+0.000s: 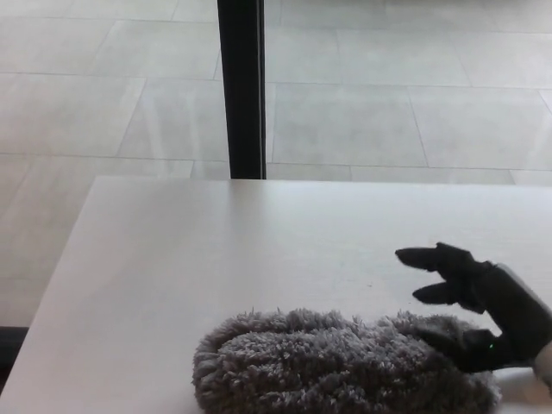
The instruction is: The robot uses its right hand to pick up the duster kept in the middle of the desk and use it to wipe the desk by swiping its surface twice
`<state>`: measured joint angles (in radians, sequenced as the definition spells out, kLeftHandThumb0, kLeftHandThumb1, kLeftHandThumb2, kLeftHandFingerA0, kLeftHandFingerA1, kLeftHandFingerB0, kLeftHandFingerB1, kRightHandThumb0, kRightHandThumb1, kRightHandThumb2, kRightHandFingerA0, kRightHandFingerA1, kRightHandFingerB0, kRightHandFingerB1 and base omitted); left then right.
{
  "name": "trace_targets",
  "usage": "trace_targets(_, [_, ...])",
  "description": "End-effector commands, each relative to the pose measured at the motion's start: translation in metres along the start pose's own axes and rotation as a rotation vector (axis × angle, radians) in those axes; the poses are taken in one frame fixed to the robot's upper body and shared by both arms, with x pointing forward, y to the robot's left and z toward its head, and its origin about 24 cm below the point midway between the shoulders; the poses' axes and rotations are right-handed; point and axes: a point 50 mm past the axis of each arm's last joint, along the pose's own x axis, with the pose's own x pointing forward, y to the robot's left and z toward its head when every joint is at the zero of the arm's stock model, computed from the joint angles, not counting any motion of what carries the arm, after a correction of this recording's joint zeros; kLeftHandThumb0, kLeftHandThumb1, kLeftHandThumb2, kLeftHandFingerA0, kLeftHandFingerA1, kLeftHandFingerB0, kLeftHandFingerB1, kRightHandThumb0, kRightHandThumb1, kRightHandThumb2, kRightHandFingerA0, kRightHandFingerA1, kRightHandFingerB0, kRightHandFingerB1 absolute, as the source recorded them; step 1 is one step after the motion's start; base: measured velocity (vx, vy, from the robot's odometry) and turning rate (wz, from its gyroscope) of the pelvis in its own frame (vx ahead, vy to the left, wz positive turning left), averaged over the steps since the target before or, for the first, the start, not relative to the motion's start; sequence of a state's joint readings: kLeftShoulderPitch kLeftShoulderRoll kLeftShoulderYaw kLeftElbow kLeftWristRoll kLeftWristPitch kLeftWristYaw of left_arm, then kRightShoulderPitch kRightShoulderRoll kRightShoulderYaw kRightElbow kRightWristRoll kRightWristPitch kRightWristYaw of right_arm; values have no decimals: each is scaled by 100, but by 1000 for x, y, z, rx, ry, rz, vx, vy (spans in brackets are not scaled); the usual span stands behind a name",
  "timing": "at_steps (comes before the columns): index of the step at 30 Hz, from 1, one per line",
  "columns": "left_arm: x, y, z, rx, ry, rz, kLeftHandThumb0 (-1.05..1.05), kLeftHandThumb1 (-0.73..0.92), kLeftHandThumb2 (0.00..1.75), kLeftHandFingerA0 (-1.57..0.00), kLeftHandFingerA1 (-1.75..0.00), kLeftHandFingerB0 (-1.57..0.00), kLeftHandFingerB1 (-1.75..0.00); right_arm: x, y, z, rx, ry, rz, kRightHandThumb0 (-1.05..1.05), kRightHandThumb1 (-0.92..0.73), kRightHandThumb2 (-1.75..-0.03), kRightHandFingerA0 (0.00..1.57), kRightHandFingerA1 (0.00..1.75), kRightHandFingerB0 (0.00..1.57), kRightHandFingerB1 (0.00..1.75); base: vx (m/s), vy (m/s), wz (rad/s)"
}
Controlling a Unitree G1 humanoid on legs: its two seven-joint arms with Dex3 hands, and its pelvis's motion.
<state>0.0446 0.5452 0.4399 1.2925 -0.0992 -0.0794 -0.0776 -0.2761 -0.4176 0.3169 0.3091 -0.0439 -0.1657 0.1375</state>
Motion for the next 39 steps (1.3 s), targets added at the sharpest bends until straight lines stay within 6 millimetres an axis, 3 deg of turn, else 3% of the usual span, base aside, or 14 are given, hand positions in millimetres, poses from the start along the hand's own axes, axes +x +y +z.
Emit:
trace_targets(1, [-1, 10, -2, 11, 20, 16, -49, 54, 56, -85, -76, -65, -50, -30, 34, -33, -394, -3, 345, -59, -68, -61, 38, 68, 33, 36, 0, 0, 0])
trace_targets(7, [-2, 11, -3, 53, 22, 15, -52, 54, 56, -80, -69, -66, -50, -38, 38, -38, -584, -46, 364, -64, -72, -62, 46, 78, 32, 37, 0, 0, 0])
trace_targets(8, [-1, 8, -2, 43, 14, 4, -52, 54, 56, -80, -67, -62, -50, -40, 37, -40, -648, -54, 362, -67, -57, -96, 48, 77, 27, 50, 0, 0, 0])
trace_targets(9, [-1, 8, 0, 41, 13, -5, -52, 54, 56, -79, -67, -62, -49, -41, 37, -42, -715, -72, 378, -63, -71, -61, 44, 81, 33, 39, 0, 0, 0])
trace_targets(13, [-1, 7, 1, 32, 6, -14, -53, 57, 57, -75, -66, -63, -49, -47, 37, -62, -829, 7, 459, -63, -69, -61, 40, 68, 32, 36, 0, 0, 0])
trace_targets(18, [0, 8, 3, 36, 3, -9, -54, 58, 58, -79, -63, -60, -48, -63, 46, -81, -888, 10, 487, -57, -72, -61, 40, 98, 24, 40, 0, 0, 0])
trace_targets(20, [0, 8, 4, 40, 1, -10, -54, 58, 58, -79, -63, -60, -48, -66, 48, -83, -906, -22, 471, -57, -72, -61, 40, 98, 24, 40, 0, 0, 0])
trace_targets(22, [0, 6, 3, 59, 5, -15, -53, 58, 58, -81, -65, -63, -49, -71, 50, -84, -915, -46, 413, -51, -74, -62, 46, 108, 28, 40, 0, 0, 0])
trace_targets(23, [0, 6, 4, 51, 5, -17, -52, 58, 58, -80, -65, -65, -50, -71, 50, -83, -945, -75, 308, -53, -57, -96, 71, 103, 31, 56, 0, 0, 0])
trace_targets(24, [0, 6, 4, 60, 1, -23, -52, 59, 58, -78, -65, -68, -51, -72, 49, -82, -948, -102, 215, -44, -73, -62, 67, 124, 44, 46, 0, 0, 0])
trace_targets(27, [0, 7, 6, 80, -4, -26, -51, 59, 58, -78, -63, -65, -49, -69, 48, -80, -921, -138, 73, -40, -76, -65, 68, 136, 45, 51, 0, 0, 0])
trace_targets(29, [0, 8, 7, 90, -6, -22, -48, 62, 58, -82, -96, -75, -54, -61, 42, -70, -906, -210, -174, -29, -72, -63, 69, 158, 45, 66, 0, 0, 0])
trace_targets(33, [0, 7, 9, 99, -17, -23, -49, 59, 58, -84, -93, -76, -54, -53, 38, -60, -906, -293, -297, -34, -74, -66, 64, 153, 44, 71, 0, 0, 0])
trace_targets(39, [1, 6, 11, 99, -17, -35, -48, 58, 58, -85, -96, -77, -53, -50, 39, -56, -906, -359, -339, -40, -66, -60, 60, 160, 83, 76, 0, 0, 0])
